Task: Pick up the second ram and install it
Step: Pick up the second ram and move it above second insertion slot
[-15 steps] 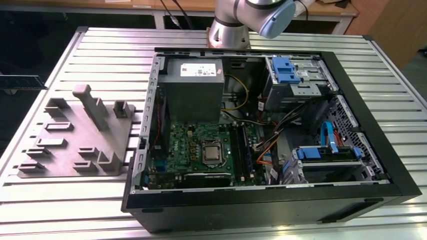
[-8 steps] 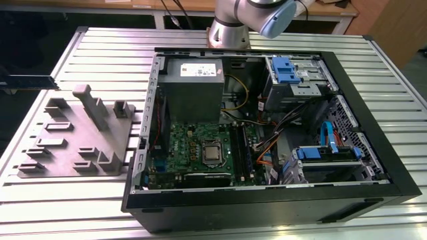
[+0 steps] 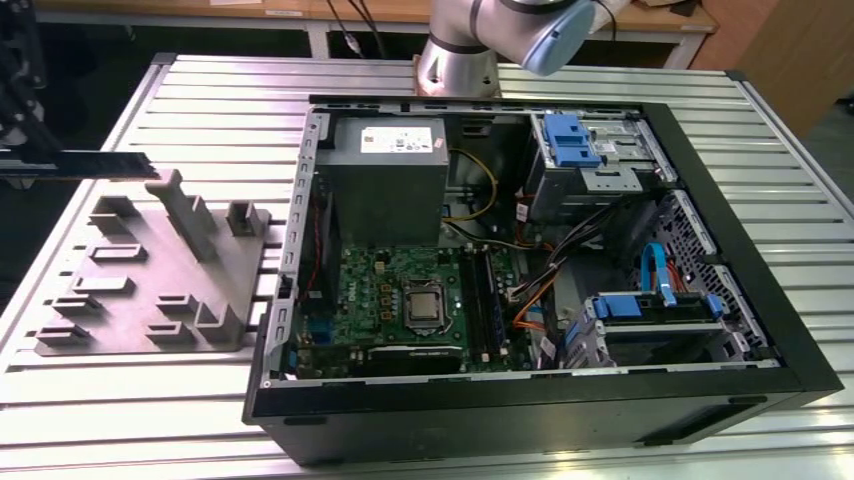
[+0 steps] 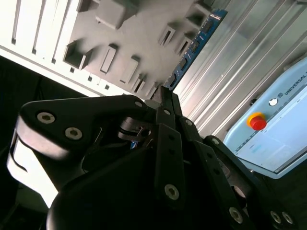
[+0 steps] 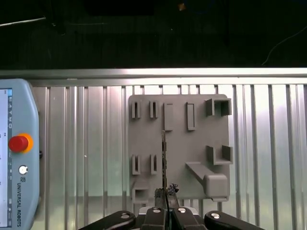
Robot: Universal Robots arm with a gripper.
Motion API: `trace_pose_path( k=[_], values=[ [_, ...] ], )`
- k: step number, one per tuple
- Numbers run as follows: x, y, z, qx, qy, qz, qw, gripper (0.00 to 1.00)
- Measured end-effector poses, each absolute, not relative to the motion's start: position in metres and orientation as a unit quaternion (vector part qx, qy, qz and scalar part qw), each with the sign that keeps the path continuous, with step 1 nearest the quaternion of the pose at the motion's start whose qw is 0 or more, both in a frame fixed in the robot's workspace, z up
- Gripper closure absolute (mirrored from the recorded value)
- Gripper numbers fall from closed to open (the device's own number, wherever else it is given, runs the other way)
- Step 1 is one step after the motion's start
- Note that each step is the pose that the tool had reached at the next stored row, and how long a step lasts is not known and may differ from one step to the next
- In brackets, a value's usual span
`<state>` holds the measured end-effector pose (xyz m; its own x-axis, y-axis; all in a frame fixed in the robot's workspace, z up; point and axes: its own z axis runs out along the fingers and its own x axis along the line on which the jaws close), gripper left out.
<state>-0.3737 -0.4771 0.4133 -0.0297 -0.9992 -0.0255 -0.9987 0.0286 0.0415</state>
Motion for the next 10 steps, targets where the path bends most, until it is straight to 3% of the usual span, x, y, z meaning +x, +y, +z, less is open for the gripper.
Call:
trace_pose_path(
  k=[10],
  values=[
    [-0.329, -0.477, 0.413, 0.697, -0.717, -0.024, 0.006, 0.89]
  ],
)
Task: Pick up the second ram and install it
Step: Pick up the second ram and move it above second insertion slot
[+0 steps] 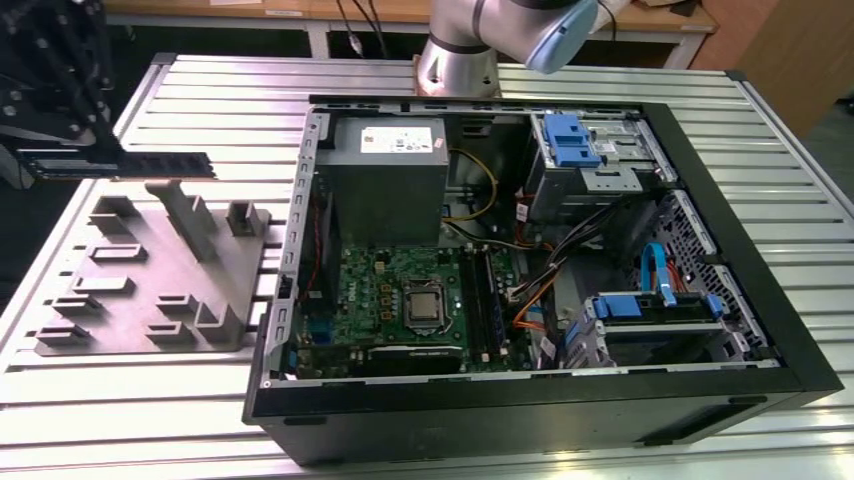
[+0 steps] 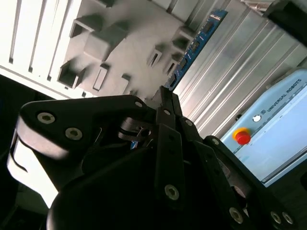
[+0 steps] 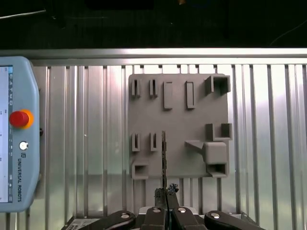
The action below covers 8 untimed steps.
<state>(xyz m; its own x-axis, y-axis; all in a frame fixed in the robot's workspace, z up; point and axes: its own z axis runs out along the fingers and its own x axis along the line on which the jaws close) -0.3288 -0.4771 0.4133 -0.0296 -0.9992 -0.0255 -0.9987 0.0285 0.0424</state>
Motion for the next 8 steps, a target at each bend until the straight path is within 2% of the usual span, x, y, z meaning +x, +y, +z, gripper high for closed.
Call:
trace_pose_path(
  k=[8],
  values=[
    [-0.293, -0.477, 0.413, 0.696, -0.717, -0.025, 0.006, 0.89]
  ],
)
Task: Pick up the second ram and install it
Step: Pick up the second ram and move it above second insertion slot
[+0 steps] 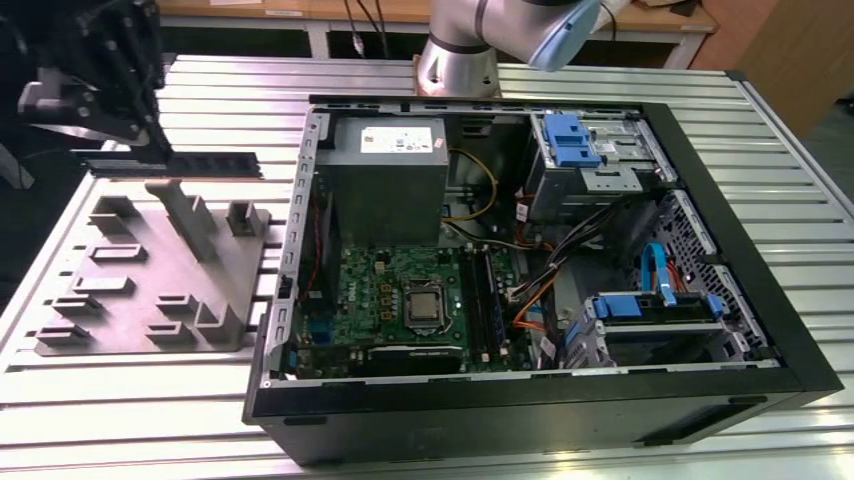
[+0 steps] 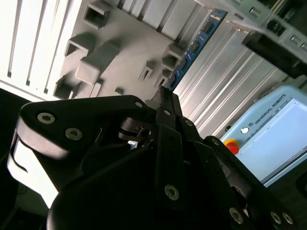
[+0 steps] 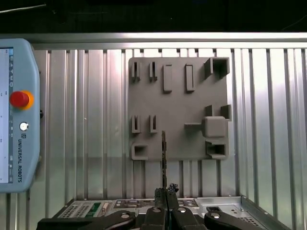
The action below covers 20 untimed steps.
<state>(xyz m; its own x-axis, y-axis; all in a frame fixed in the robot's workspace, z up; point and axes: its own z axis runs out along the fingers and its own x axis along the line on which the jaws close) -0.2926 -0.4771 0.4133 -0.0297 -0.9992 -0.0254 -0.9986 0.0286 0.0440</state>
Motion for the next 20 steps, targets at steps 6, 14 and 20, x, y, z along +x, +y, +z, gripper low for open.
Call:
trace_pose_path(
  k=[6, 14, 20],
  values=[
    [-0.265, -0.477, 0.413, 0.696, -0.717, -0.025, 0.007, 0.89],
    [-0.232, -0.477, 0.413, 0.696, -0.717, -0.025, 0.007, 0.89],
    [-0.208, -0.477, 0.413, 0.696, -0.717, -0.025, 0.007, 0.89]
  ],
)
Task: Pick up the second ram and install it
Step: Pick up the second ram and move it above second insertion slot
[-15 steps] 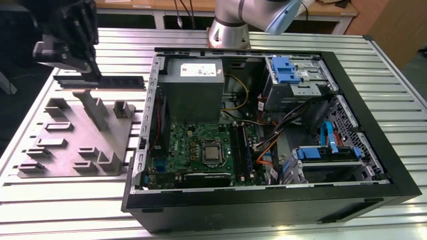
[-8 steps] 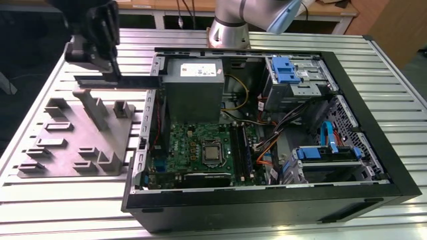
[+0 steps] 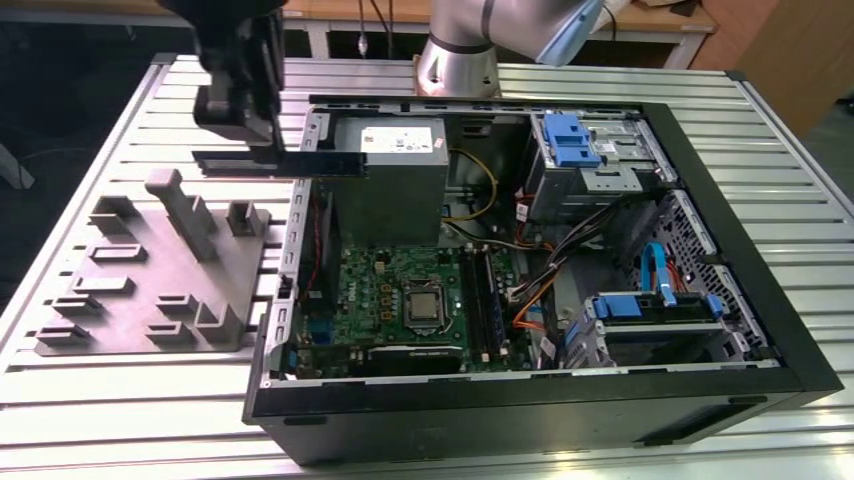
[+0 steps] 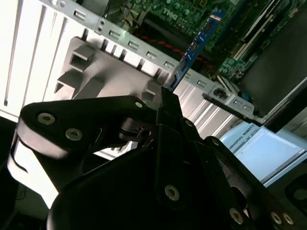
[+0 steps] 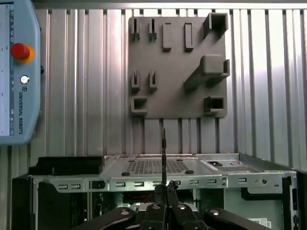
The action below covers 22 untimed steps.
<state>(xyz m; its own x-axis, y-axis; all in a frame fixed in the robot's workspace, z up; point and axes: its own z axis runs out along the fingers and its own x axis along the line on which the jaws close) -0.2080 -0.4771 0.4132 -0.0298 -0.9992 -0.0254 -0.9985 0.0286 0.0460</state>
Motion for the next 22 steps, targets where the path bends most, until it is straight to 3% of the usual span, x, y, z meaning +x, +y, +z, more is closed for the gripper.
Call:
trace_pose_path(
  k=[22],
  values=[
    [-0.109, -0.477, 0.413, 0.696, -0.717, -0.026, 0.008, 0.89]
  ],
)
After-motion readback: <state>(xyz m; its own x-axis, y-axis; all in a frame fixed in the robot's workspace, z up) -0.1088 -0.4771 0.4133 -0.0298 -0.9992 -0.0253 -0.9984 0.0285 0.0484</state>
